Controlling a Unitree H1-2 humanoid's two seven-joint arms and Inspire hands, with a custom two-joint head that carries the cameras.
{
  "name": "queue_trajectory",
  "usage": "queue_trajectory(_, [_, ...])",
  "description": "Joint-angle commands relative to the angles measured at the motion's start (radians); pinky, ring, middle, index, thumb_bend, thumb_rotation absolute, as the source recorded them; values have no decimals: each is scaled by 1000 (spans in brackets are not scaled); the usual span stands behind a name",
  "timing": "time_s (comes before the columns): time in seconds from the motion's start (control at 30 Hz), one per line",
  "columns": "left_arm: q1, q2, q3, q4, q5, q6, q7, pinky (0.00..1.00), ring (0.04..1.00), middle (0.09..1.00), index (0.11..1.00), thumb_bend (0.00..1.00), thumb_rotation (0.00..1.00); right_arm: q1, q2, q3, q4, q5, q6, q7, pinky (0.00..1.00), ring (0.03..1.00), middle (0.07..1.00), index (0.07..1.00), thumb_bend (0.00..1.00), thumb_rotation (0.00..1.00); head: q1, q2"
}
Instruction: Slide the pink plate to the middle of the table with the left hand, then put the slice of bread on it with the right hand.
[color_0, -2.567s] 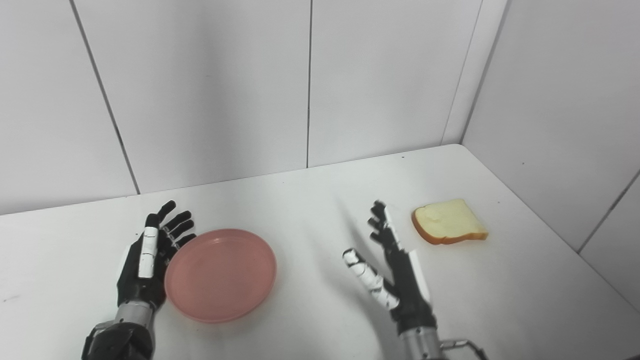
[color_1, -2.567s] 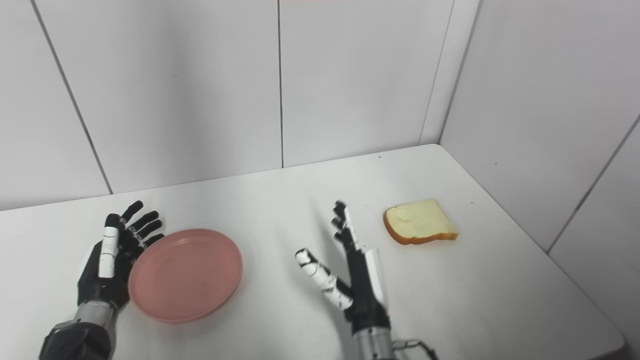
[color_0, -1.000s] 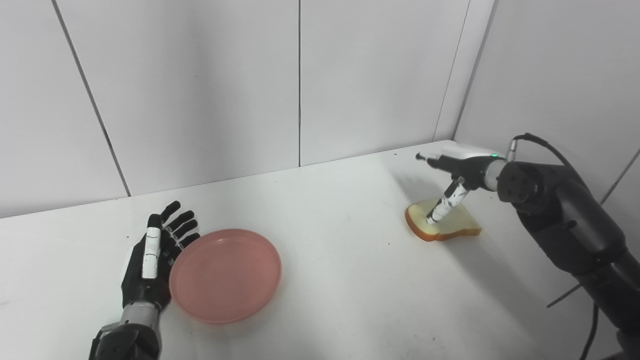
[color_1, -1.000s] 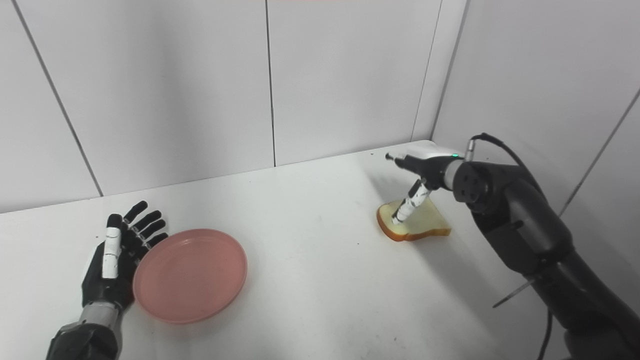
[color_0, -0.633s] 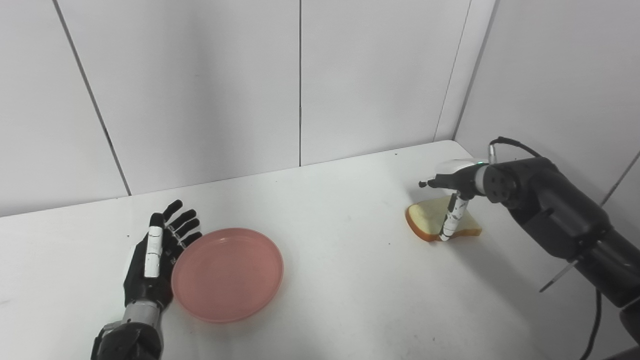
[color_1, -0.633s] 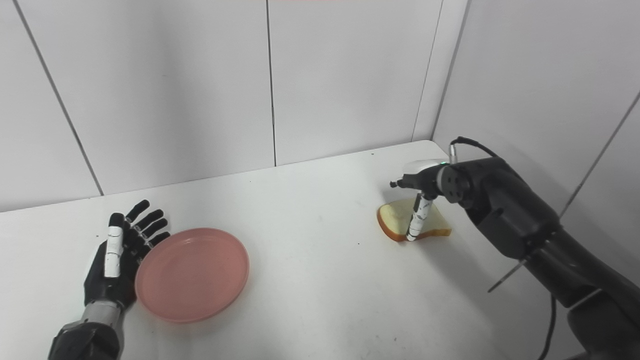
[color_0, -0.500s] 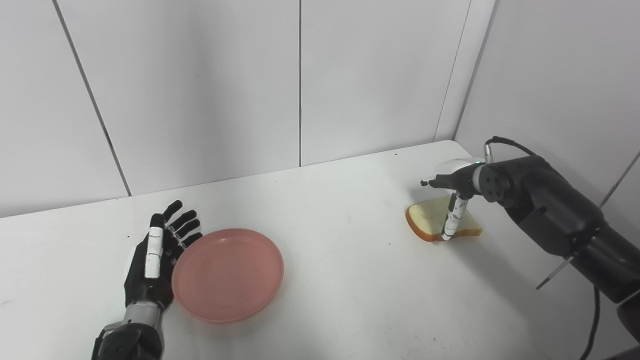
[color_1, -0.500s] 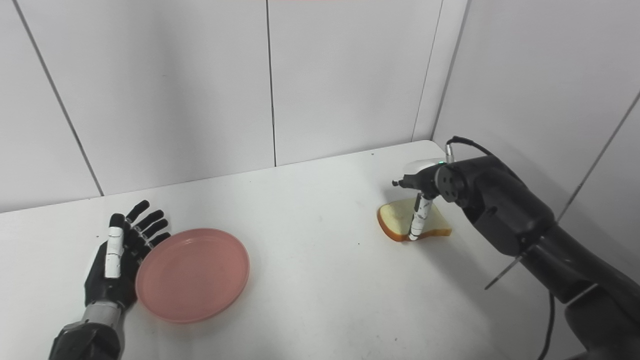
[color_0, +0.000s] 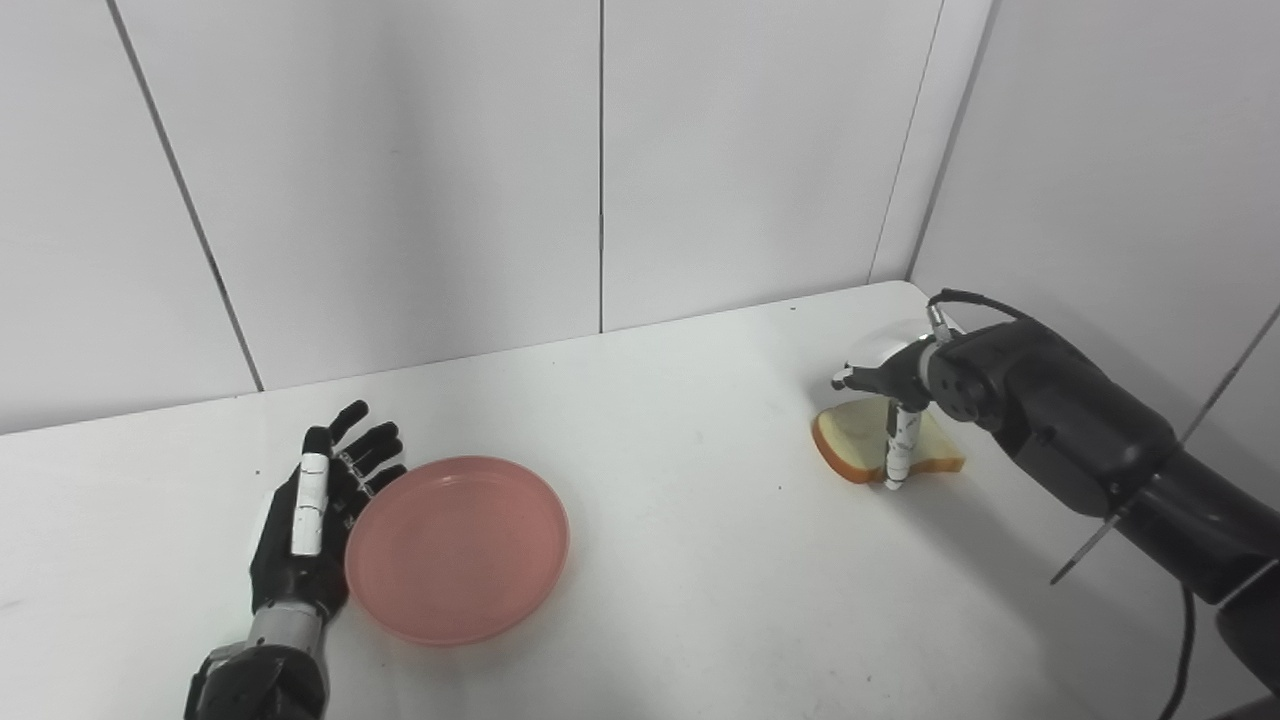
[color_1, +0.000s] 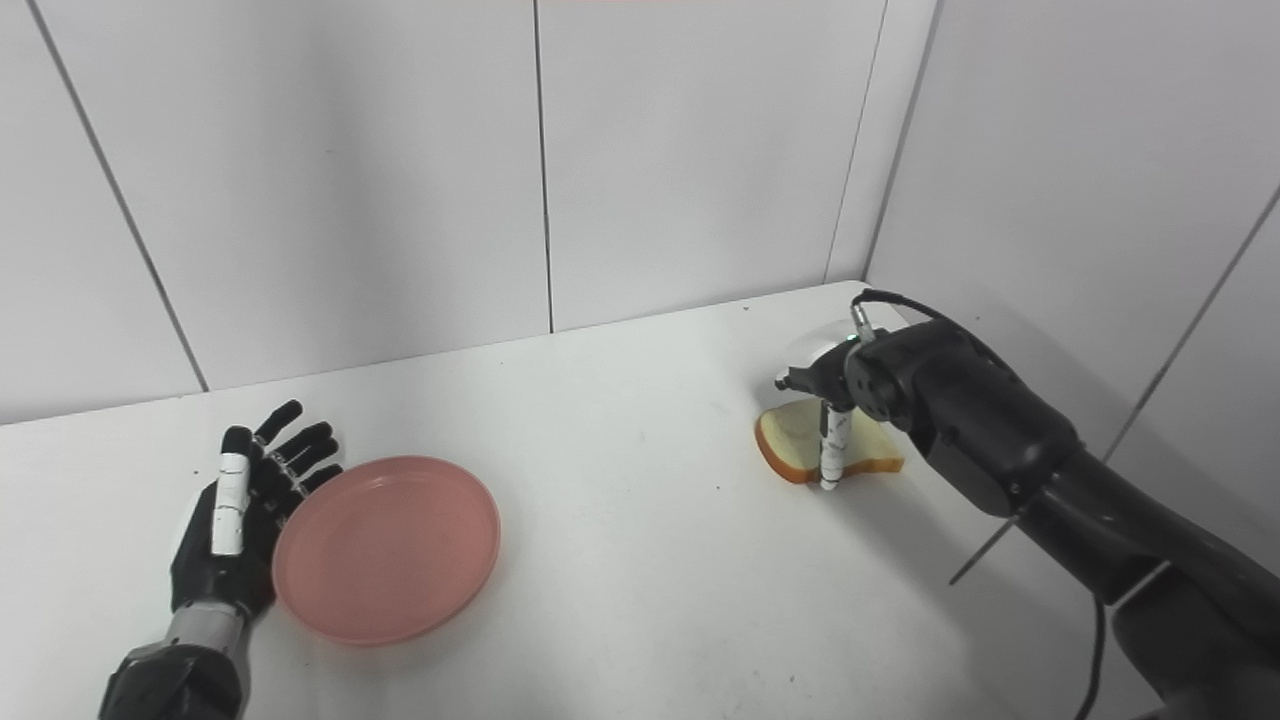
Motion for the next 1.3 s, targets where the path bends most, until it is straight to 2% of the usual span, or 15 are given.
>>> queue_trajectory(0.0, [52,-2,-7,51,10,74,16,717,774,728,801,892,820,-35,-25,-21,2,-18,-27,-28,1000,1000,1000,939,1000,301,0,1])
queue_trajectory(0.17, [54,-1,-9,49,10,75,13,719,780,731,803,893,821,-16,-16,-28,78,6,-72,-97,1000,1000,1000,936,1000,322,3,3])
queue_trajectory(0.57, [63,2,-19,38,10,82,15,714,775,735,807,888,834,39,0,-28,200,27,-102,-212,998,989,974,890,1000,287,7,10])
queue_trajectory(0.63, [64,3,-21,40,10,80,15,718,777,733,807,889,832,55,10,-58,238,73,-112,-266,909,949,940,847,1000,247,8,13])
queue_trajectory(0.67, [65,3,-21,40,10,80,15,717,778,732,804,889,831,60,14,-72,249,93,-117,-288,775,879,889,801,1000,191,8,13])
queue_trajectory(0.7, [66,3,-23,41,9,78,13,719,780,733,804,888,831,73,20,-98,265,130,-138,-329,711,819,842,768,998,159,9,14])
queue_trajectory(0.77, [66,4,-24,43,8,75,9,721,783,734,806,886,832,88,25,-128,295,177,-187,-398,649,755,791,734,994,128,9,14])
queue_trajectory(0.8, [67,4,-25,43,8,75,8,723,786,733,806,887,832,94,26,-136,308,193,-211,-426,605,685,729,707,954,121,12,16])
queue_trajectory(0.93, [70,4,-26,35,8,84,9,728,787,723,799,887,832,100,28,-143,368,250,-326,-504,505,551,593,657,836,117,13,18])
queue_trajectory(0.97, [71,4,-26,34,8,85,9,727,786,721,796,886,832,101,29,-142,373,262,-341,-506,484,526,559,645,774,93,12,19])
queue_trajectory(1.0, [71,4,-26,33,7,86,9,725,784,720,795,879,832,100,29,-140,377,272,-352,-509,456,496,509,629,635,30,12,19])
queue_trajectory(1.03, [72,4,-26,31,6,88,8,725,784,720,795,879,832,101,31,-138,380,280,-362,-510,452,492,504,626,622,24,11,21])
queue_trajectory(1.1, [72,5,-27,30,6,91,6,729,786,725,799,882,833,102,34,-135,381,289,-370,-512,361,410,483,520,550,9,11,21])
queue_trajectory(1.13, [72,5,-27,30,4,91,3,730,786,725,800,882,834,102,34,-132,378,292,-375,-512,346,397,481,507,541,7,13,22])
queue_trajectory(1.27, [73,3,-29,27,7,92,7,727,780,722,788,871,836,104,32,-126,356,298,-383,-506,382,438,453,519,528,5,13,23])
